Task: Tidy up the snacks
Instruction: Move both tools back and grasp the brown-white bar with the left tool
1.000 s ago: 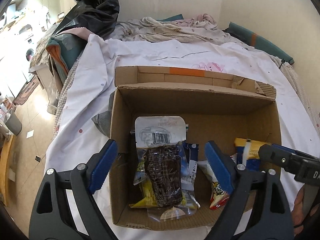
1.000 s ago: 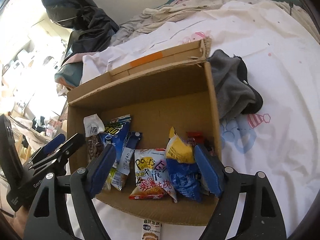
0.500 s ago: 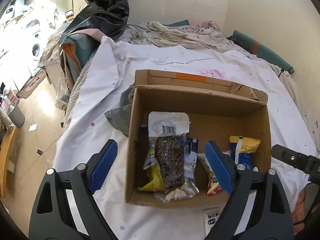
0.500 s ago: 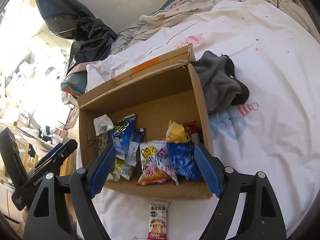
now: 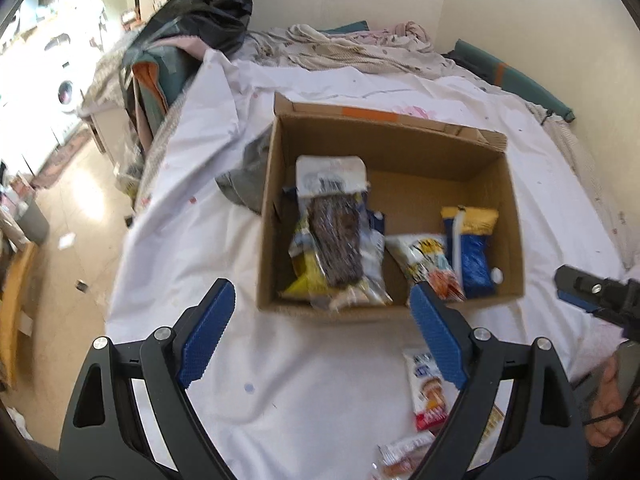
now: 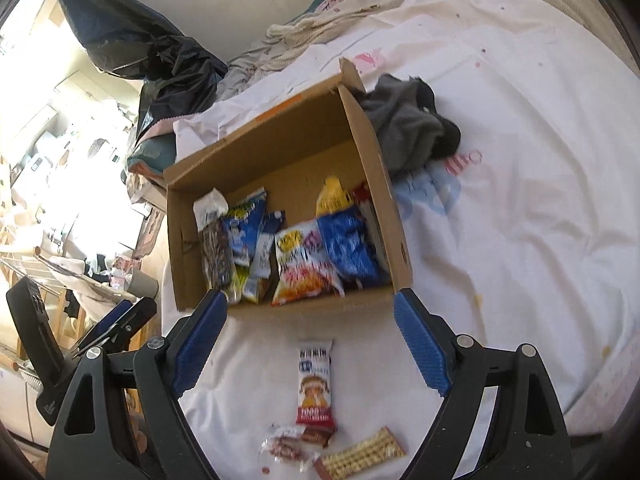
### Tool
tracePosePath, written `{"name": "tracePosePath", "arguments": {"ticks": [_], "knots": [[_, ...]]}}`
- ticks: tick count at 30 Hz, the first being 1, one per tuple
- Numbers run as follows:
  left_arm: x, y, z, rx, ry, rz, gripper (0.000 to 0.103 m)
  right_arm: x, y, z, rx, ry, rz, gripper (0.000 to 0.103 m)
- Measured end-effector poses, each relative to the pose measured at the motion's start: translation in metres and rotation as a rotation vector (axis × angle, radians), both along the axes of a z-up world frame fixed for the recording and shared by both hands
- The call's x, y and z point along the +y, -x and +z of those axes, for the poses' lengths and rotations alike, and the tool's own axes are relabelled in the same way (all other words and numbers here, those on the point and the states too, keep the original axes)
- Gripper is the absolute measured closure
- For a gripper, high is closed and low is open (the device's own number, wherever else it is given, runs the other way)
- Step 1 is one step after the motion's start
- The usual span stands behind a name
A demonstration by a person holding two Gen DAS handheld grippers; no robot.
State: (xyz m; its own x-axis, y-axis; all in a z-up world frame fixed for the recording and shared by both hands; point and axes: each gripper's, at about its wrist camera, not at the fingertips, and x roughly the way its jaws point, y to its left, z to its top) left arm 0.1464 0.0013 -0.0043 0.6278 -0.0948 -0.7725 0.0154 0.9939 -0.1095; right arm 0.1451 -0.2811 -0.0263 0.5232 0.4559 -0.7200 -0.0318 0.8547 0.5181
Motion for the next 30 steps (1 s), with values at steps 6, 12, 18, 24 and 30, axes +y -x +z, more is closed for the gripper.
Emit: {"name": "tracePosePath", "arguments": {"ticks": [6, 12, 18, 24, 30], "knots": [[0.004, 0.009, -0.014, 0.087, 0.068, 0.024, 0.01, -0.002, 0.018, -0.01, 0.04, 0.025, -0.009, 0.015], [-0.011, 0.018, -0.045, 0.249, 0.125, -0.037, 0.011, -0.007, 0.03, -0.022, 0.078, 0.089, -0.023, 0.015], [-0.061, 0.036, -0.081, 0.42, 0.092, -0.251, 0.034, -0.015, 0.033, -0.03, 0.113, 0.073, -0.055, 0.015], [-0.114, 0.051, -0.109, 0.483, -0.02, -0.477, 0.041, -0.025, 0.03, -0.034, 0.132, 0.019, -0.102, 0.015], [-0.133, 0.052, -0.136, 0.537, -0.09, -0.518, 0.057, -0.023, 0.029, -0.034, 0.132, 0.027, -0.095, 0.015]]}}
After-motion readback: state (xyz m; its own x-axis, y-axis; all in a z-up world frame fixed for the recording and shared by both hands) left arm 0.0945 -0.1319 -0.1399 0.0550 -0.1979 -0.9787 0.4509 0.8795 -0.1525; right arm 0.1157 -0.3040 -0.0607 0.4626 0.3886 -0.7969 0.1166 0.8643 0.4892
